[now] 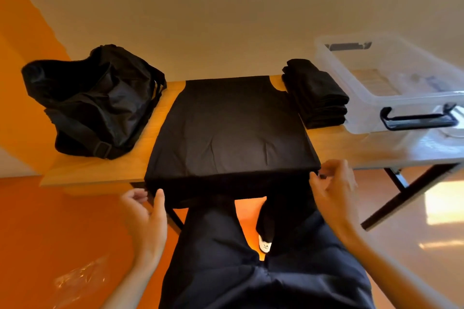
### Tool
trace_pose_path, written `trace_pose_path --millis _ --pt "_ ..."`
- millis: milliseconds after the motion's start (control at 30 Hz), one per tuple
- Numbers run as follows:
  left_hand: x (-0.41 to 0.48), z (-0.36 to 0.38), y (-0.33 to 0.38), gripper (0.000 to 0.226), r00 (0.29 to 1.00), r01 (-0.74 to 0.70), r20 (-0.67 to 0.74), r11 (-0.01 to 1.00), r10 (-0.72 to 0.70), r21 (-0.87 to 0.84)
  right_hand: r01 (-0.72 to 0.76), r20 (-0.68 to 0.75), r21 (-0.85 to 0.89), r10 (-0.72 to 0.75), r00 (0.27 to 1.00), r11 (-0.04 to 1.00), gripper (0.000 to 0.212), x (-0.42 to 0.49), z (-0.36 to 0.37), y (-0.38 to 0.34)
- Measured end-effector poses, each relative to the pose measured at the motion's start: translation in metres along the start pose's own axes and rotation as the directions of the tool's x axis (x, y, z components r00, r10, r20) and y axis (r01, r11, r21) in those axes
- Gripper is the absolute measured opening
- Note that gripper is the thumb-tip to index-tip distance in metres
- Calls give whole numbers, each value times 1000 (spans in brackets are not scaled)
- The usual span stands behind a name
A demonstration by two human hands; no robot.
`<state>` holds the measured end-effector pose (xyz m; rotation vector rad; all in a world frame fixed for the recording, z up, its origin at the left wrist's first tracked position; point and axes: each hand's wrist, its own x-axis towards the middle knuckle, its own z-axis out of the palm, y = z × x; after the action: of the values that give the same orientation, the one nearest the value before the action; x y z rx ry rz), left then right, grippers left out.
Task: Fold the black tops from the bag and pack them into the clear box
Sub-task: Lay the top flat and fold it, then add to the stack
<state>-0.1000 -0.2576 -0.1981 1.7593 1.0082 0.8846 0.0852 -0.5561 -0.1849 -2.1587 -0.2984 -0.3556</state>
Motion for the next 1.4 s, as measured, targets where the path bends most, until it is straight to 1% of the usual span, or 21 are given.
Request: trace_pose_path --millis 33,100,133,167,233,300,367,400,500,600,667,800,867,967,1067,1133,1233,1267,1333,1367,1400 --pt "2 3 -3 33 990 124 68 992 -121 -37 -74 51 -26 76 996 997 16 -1 -1 6" --pt "11 9 -8 42 936 311 204 945 -285 -106 -113 142 -116 130 981 987 20 0 -2 14" --pt "17 12 -10 47 911 361 257 924 -322 -125 -122 178 -124 143 974 985 24 3 0 15" --pt "24 16 -12 53 895 388 290 912 -339 -132 -169 210 -100 187 960 981 27 5 1 15" --pt "30 20 -16 59 879 414 323 898 -352 -147 -329 285 -1 316 905 944 26 9 5 15" --pt "29 19 -17 53 877 415 342 890 -338 -186 -438 323 68 396 860 896 20 11 9 17" --pt "23 13 -18 46 887 387 339 906 -314 -173 -497 339 142 430 837 856 15 10 11 20" --pt "19 9 -18 41 894 368 332 916 -301 -159 -507 345 163 433 833 846 13 8 11 20" --pt "8 -7 -18 22 921 293 307 945 -239 -143 -501 350 164 424 835 850 21 -1 7 22" --pt "0 -25 -17 14 933 250 308 950 -186 -184 -513 375 243 408 832 823 25 -10 -4 22" --pt "-3 -34 -15 16 935 244 312 945 -169 -217 -522 388 303 397 832 797 27 -14 -11 23" --pt "-8 -44 -9 39 952 200 279 949 -129 -243 -512 361 377 387 849 772 15 -19 -24 17" --pt "-11 -52 -9 33 959 160 267 958 -94 -240 -487 329 400 374 867 777 12 -22 -30 6" --pt "-12 -63 -8 18 955 75 297 977 -13 -199 -445 302 435 339 891 783 15 -25 -37 -3" --pt "-12 -71 -7 7 937 40 348 984 23 -171 -466 354 418 332 874 779 18 -29 -44 -7" --pt "-12 -75 -8 10 931 57 364 986 3 -154 -517 439 398 337 833 758 25 -30 -50 -12" --pt "-13 -83 -10 11 931 77 366 980 -5 -183 -556 567 328 311 763 764 37 -30 -61 -14" --pt "-12 -86 -11 19 930 89 367 977 -11 -196 -541 586 280 305 751 793 38 -28 -63 -12" --pt "-9 -94 -16 45 924 134 379 970 -49 -201 -462 605 161 282 744 872 34 -26 -67 -9" --pt "-7 -98 -17 50 919 148 390 969 -61 -196 -425 614 126 266 743 896 32 -26 -70 -8" --pt "-5 -100 -16 46 914 156 402 967 -63 -203 -402 617 131 243 749 906 30 -26 -72 -9"
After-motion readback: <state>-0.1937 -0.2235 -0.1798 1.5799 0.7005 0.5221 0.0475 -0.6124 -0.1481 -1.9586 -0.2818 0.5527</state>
